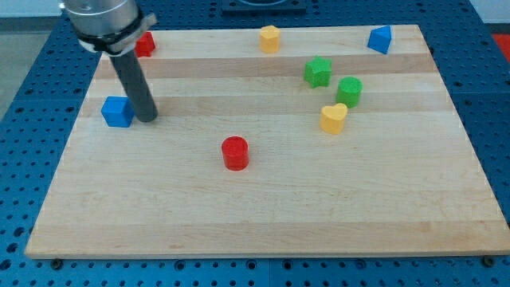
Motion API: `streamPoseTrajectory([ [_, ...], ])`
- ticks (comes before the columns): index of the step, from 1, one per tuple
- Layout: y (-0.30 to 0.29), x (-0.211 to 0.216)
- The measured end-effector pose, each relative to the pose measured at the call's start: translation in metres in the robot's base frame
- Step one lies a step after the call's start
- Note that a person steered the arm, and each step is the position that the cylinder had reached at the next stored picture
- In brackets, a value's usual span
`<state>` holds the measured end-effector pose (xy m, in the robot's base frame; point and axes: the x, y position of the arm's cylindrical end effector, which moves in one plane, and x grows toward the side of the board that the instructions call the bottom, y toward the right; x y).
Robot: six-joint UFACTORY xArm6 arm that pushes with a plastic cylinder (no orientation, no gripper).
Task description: Slide the green star on top of green circle
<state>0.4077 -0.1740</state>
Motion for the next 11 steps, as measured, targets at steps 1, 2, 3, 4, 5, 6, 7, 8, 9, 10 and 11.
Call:
streamPoseTrajectory([
  [1,0.045,-0.001],
  [2,0.095,-0.009],
  [3,0.123,-0.033],
  [4,0.129,-0.069],
  [5,0.139,-0.089],
  [6,0.171,-0.09],
  [7,0.2,-0.091],
  [8,0.221,-0.093],
  [9,0.239,-0.093],
  [10,0.258,-0.093],
  [11,0.277,-0.093],
])
